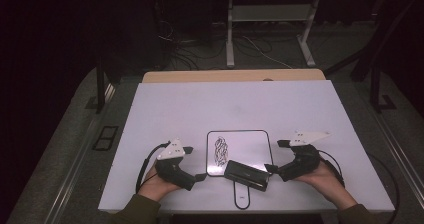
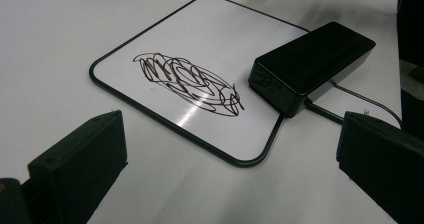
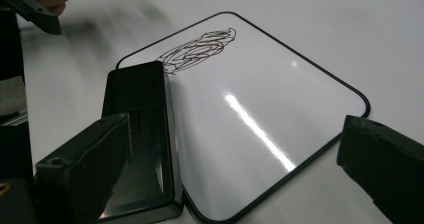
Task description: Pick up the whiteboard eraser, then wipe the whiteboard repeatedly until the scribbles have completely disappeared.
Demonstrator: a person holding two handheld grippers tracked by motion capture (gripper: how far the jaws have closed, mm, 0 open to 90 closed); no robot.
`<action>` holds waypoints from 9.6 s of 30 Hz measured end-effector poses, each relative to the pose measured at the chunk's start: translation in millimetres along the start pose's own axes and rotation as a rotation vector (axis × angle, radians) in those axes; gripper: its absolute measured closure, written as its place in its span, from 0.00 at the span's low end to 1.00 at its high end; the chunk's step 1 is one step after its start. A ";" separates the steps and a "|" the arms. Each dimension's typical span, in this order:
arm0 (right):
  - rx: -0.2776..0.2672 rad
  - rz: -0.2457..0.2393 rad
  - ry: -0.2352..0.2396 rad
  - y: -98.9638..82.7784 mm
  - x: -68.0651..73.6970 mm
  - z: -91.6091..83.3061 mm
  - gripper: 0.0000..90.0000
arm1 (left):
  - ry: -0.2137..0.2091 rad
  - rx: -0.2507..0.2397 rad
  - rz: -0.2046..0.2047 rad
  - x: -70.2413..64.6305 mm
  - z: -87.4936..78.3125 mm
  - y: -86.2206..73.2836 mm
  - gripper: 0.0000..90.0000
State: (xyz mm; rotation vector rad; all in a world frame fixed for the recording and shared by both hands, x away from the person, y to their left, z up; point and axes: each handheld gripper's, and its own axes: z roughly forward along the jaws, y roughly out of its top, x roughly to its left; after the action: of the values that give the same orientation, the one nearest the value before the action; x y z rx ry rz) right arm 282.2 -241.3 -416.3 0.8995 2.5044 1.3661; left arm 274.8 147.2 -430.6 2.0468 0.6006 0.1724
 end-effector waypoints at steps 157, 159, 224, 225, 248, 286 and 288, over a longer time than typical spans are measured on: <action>0.337 -0.155 -0.011 84.2 -1.5 137.8 0.43 | -0.014 -0.004 -0.009 -1.9 0.1 -1.4 0.00; 0.341 -0.155 -0.008 84.3 -1.8 138.7 0.43 | -0.014 -0.006 -0.010 -2.1 0.0 -1.4 0.00; 0.425 -0.243 0.055 84.6 22.0 142.1 0.43 | -0.016 -0.003 -0.012 -3.1 0.7 -1.2 0.00; 0.424 -0.222 0.036 88.0 12.2 144.6 0.43 | -0.016 -0.003 -0.012 -3.1 0.8 -1.3 0.00; 0.443 -0.309 0.115 81.7 48.8 143.2 0.43 | -0.014 -0.002 -0.011 -4.0 0.9 -0.9 0.00; 0.417 -0.286 0.082 87.4 37.5 151.8 0.43 | -0.014 0.002 -0.007 -3.7 1.3 -0.8 0.00; 0.421 -0.280 0.070 89.3 33.7 152.7 0.43 | -0.014 -0.001 -0.011 -3.6 1.8 -1.0 0.00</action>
State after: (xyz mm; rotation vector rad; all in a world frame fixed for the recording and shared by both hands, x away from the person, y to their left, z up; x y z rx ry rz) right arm 354.4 -76.7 -427.1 0.5329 2.8932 0.8155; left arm 271.9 144.5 -431.9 2.0419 0.6025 0.1520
